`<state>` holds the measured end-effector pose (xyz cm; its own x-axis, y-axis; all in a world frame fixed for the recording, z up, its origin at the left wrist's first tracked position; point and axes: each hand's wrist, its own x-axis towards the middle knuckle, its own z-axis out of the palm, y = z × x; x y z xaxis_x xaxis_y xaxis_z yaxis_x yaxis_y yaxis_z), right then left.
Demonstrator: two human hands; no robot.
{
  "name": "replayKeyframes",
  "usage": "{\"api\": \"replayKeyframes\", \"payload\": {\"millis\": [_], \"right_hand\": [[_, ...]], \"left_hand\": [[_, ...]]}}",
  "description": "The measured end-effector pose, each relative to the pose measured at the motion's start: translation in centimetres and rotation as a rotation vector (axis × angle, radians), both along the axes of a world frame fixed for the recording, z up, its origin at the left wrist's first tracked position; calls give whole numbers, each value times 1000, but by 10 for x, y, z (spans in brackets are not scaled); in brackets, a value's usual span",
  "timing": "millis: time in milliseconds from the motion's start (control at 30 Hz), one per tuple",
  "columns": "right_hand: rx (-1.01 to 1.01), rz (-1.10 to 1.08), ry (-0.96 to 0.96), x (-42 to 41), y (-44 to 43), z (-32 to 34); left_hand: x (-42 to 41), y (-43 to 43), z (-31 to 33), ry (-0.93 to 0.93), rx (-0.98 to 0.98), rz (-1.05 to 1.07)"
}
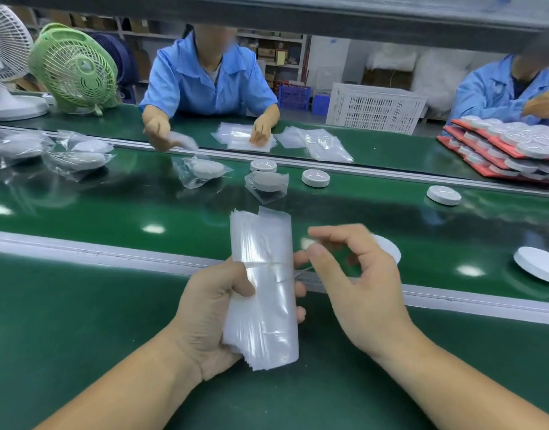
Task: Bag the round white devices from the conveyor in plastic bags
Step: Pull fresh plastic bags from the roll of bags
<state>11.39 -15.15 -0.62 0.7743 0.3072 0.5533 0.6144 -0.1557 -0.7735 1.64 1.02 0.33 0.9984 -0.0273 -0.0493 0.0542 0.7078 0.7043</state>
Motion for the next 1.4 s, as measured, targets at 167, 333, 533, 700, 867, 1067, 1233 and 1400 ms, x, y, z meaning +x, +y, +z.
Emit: {"api": "replayKeyframes", "payload": {"millis": [167,333,533,700,867,1067,1233,1400], "right_hand": [[-892,-380,17,70,-25,-3],[-810,-280,62,90,-51,-9],[-936,-321,-332,37,-134,4],[-1118,-354,-271,4,-188,-10],[-994,-277,-346,-27,-134,27],[-400,63,-88,-49,-16,32],[-153,102,91,-38,-2,19],[-56,152,262,-32,-10,14]], "left_hand": [[2,1,0,31,-33,-21],[2,1,1,27,-66,-43],[3,-5,5,48,209,61],[2,-13,4,28,351,89],[0,-22,1,4,399,62],[-3,-23,3,-70,387,-1],[-2,-20,3,-75,386,6],[-1,-21,-3,-15,366,-8]]}}
